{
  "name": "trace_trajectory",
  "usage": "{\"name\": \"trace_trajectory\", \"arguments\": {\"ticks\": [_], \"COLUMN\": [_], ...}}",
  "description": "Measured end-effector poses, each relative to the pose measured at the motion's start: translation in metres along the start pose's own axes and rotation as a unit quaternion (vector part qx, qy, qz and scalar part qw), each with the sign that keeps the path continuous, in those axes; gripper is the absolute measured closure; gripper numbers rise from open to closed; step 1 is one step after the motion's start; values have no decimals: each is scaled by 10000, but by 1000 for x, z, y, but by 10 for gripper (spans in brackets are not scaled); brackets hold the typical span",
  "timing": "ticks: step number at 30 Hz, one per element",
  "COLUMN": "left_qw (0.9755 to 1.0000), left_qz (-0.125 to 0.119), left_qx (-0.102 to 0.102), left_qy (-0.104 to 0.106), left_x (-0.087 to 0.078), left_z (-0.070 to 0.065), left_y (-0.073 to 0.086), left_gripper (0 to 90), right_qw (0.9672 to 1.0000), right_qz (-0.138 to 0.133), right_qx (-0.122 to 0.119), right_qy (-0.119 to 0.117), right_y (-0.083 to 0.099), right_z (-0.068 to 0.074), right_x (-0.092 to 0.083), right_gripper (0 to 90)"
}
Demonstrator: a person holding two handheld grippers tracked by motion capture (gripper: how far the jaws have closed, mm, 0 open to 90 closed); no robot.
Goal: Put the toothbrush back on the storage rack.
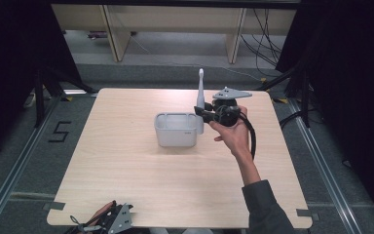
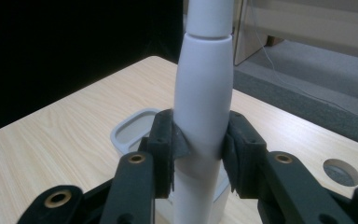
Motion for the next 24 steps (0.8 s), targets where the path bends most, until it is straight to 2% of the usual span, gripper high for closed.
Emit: {"name": "trace_trajectory", "arguments": {"ticks": [1,3,6,7,8,9,10,11,13,14,16,17,19,22,24], "left_qw": [10000,10000,10000,10000,10000,10000,10000,10000,10000,10000,10000,10000,10000,10000,10000], "left_qz": [11,-4,5,5,-4,-13,-8,1,-3,-7,-4,-7,-8,1,-2], "left_qx": [6,-2,1,9,7,-17,-7,11,-1,-6,-2,-8,0,1,1], "left_qy": [1,6,1,-2,-3,-1,3,6,0,5,7,4,6,11,12], "left_x": [0,0,0,0,0,0,0,0,0,-1,-1,0,-1,-1,-1], "left_z": [0,0,0,0,0,0,0,0,0,0,0,0,0,0,0], "left_y": [0,0,0,0,0,0,0,0,0,0,0,0,0,0,0], "left_gripper": [153,153,153,153,153,153,153,153,153,153,153,153,153,153,153], "right_qw": [9999,10000,10000,9999,10000,9999,9999,9999,9998,9998,9999,9998,9998,9995,9996], "right_qz": [-75,-40,-53,-45,-61,-90,-49,-98,-116,-148,-110,-52,-98,-40,-64], "right_qx": [-104,81,-62,102,-16,27,140,73,119,148,77,191,103,239,179], "right_qy": [-10,-7,-11,-6,26,-50,2,-11,74,14,66,94,154,195,223], "right_y": [-1,-3,-3,-3,-4,-4,-5,-5,-8,-8,-8,-9,-7,-5,-4], "right_z": [-2,0,-3,-1,-2,-2,-1,-2,-1,-2,-4,-3,-5,-5,-7], "right_x": [2,5,9,11,12,15,16,17,20,21,25,26,30,34,36], "right_gripper": [664,664,664,664,664,664,664,664,664,664,664,664,664,664,664]}}
Point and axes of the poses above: each handheld gripper's, and its own axes: x roughly forward along the jaws, y roughly out of its underside, z roughly to its left, the point moved 1 cm from there along x, roughly forward along the jaws, and after that the axes turned 14 degrees about -z, right-handed, at the moved point
